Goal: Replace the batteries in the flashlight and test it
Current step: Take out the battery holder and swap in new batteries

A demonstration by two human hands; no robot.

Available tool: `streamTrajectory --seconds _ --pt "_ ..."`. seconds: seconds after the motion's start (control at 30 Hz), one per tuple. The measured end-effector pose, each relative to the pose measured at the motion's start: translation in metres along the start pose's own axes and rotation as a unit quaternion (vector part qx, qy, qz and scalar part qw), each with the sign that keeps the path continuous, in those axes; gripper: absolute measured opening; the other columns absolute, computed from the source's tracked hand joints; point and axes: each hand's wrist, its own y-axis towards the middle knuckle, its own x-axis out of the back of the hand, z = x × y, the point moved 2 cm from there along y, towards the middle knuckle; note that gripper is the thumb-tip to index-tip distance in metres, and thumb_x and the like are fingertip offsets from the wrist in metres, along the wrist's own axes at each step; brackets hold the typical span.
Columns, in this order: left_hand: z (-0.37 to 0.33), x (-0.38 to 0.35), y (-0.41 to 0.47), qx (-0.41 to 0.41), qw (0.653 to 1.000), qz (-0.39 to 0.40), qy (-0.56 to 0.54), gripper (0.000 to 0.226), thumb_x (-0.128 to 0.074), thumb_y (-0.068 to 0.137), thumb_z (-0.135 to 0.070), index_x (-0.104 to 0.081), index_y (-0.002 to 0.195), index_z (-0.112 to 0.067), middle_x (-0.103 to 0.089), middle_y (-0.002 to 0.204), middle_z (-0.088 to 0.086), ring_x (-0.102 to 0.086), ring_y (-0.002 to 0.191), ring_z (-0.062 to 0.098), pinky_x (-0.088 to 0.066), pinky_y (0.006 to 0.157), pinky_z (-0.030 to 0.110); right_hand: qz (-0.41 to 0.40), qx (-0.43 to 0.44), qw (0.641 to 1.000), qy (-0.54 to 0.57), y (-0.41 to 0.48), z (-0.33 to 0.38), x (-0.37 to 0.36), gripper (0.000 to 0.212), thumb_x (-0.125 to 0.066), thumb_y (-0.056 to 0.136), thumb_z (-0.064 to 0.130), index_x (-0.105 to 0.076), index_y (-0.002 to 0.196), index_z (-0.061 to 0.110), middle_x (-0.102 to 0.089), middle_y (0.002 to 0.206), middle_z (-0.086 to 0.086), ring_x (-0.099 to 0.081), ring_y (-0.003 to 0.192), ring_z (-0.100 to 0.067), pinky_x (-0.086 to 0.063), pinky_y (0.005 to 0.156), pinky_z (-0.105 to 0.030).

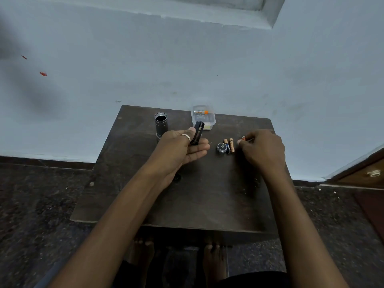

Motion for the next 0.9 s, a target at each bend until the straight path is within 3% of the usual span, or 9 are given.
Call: streamTrajectory --seconds 0.23,0.57,0.73,0.9 --pt "0.000 0.002 -0.001 0.005 1.000 -0.012 0.000 0.032 -0.045 0.104 -0.020 -0.060 0.114 0.006 -0.073 0.095 0.017 -0.074 0.078 0.016 -0.061 0.069 0.027 0.007 0.025 1.000 0.009 0.000 0.000 -0.007 0.022 -0.065 0.088 0.030 -0.077 0.102 0.018 -0.073 0.100 -0.016 -0.065 0.098 -0.037 -0.041 0.071 -0.029" --pt "0.002 -0.005 -0.005 0.008 1.000 -0.022 -0.016 0.034 -0.042 0.105 -0.019 -0.052 0.125 0.007 -0.071 0.096 0.019 -0.073 0.079 0.018 -0.062 0.074 0.030 -0.046 0.070 0.996 0.020 -0.002 0.008 0.000 0.021 -0.061 0.094 0.024 -0.077 0.103 0.014 -0.076 0.104 -0.011 -0.066 0.102 -0.032 -0.048 0.083 -0.033" --pt "0.003 -0.005 -0.003 0.016 0.999 -0.032 -0.036 0.034 -0.039 0.106 -0.018 -0.051 0.125 0.008 -0.070 0.097 0.020 -0.072 0.082 0.021 -0.061 0.075 0.031 -0.054 0.128 0.988 0.069 -0.005 0.035 -0.003 0.012 -0.065 0.090 0.023 -0.076 0.093 0.020 -0.076 0.092 0.000 -0.069 0.091 -0.021 -0.052 0.078 -0.031" --pt "0.005 -0.003 0.000 0.040 0.997 -0.045 -0.057 0.033 -0.041 0.106 -0.017 -0.049 0.129 0.005 -0.071 0.094 0.019 -0.072 0.084 0.023 -0.062 0.073 0.031 -0.001 0.226 0.973 0.048 0.027 0.078 -0.011 0.017 -0.066 0.085 0.016 -0.079 0.096 0.021 -0.077 0.099 0.000 -0.070 0.092 -0.020 -0.055 0.080 -0.031"
